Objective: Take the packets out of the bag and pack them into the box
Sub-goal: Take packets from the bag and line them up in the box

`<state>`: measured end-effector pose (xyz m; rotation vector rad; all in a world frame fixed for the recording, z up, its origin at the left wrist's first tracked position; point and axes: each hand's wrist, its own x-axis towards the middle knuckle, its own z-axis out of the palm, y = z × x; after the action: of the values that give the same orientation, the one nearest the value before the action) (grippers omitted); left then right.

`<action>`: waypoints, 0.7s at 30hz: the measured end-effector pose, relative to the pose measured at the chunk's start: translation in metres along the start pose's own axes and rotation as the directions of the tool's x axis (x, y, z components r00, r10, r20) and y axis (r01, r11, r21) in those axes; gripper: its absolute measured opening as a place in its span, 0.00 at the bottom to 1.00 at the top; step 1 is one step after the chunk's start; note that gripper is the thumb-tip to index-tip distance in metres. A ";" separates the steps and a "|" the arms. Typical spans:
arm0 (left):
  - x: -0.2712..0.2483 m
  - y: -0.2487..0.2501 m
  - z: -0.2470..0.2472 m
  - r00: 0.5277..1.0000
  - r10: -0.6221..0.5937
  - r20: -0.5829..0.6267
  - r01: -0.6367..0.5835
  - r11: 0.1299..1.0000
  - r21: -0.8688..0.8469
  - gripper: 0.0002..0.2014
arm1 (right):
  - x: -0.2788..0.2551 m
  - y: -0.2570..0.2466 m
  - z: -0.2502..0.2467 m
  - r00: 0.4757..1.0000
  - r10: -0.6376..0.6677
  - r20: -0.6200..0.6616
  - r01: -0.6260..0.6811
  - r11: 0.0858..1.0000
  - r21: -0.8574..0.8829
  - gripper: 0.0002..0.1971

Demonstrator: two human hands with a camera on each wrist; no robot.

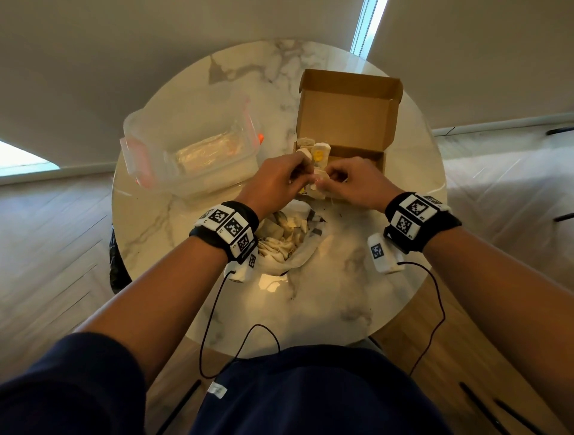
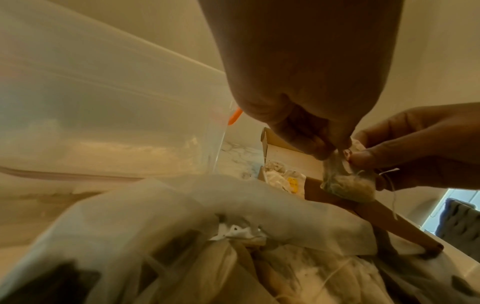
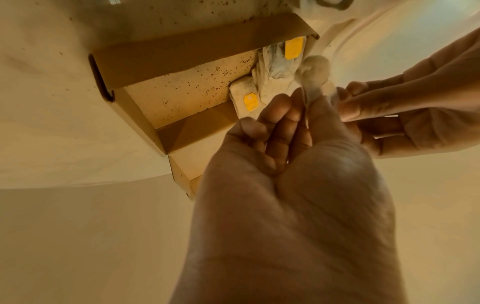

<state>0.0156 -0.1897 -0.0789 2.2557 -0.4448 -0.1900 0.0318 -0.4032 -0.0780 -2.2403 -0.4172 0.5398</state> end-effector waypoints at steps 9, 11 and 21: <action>0.008 -0.024 0.022 0.971 -0.131 0.200 0.106 0.985 0.134 0.07 | 0.034 0.031 -0.001 0.987 0.091 -0.133 -0.102 0.992 -0.079 0.14; 0.009 -0.028 0.025 0.961 -0.149 0.235 0.109 0.979 0.173 0.08 | 0.044 0.036 0.001 0.985 0.131 -0.113 -0.141 0.987 -0.083 0.12; 0.013 -0.037 0.028 0.948 -0.132 0.290 0.070 0.974 0.215 0.11 | 0.069 0.046 0.017 0.962 0.180 -0.206 -0.185 0.983 -0.006 0.07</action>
<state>0.0291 -0.1912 -0.1253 2.4613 -0.5286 -0.5735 0.0878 -0.3903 -0.1400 -2.3442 -0.1126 0.3931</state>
